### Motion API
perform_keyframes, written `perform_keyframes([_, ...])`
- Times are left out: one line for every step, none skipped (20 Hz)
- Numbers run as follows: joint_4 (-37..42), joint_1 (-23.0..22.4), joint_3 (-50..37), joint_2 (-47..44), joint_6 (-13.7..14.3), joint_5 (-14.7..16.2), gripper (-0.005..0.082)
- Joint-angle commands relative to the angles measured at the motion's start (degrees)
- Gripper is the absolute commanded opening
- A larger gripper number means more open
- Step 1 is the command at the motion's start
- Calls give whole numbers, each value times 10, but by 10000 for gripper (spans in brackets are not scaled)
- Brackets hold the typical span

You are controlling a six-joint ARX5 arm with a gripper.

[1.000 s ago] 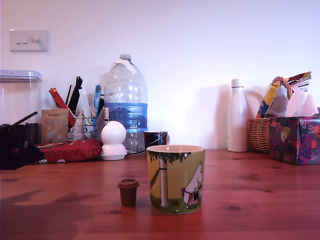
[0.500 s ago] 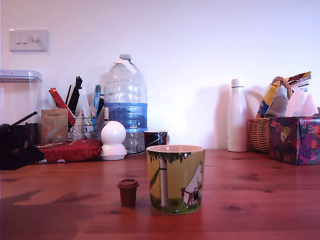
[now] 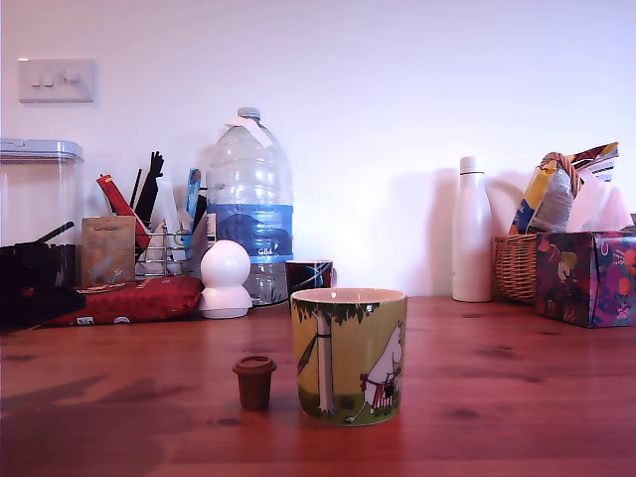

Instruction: Pick up the coffee capsules from the table one by one and drop them inside the nearest coffee cup

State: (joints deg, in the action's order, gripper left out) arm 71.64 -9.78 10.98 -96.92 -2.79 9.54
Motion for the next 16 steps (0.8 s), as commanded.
perform_keyframes([5,-2,10,-6,3,3,-11])
perform_keyframes([5,-2,11,-6,2,3,-24])
perform_keyframes([0,-2,11,-6,2,8,-24])
perform_keyframes([-4,-3,11,-6,3,18,-24])
perform_keyframes([-5,-3,11,-6,3,33,-24])
perform_keyframes([-3,-5,11,-6,3,54,-24])
perform_keyframes([0,-8,11,-5,8,72,-24])
perform_keyframes([1,-10,11,-5,18,83,-24])
perform_keyframes([-1,-12,11,-5,19,91,-24])
perform_keyframes([0,-12,10,-5,19,99,-24])
perform_keyframes([0,-12,9,-5,19,106,-24])
perform_keyframes([1,-12,7,-5,19,106,-24])
perform_keyframes([1,-12,5,-5,20,106,-24])
perform_keyframes([4,-12,1,-5,20,111,-24])
perform_keyframes([6,-12,-3,-5,19,117,-24])
perform_keyframes([8,-12,-9,-5,19,127,-24])
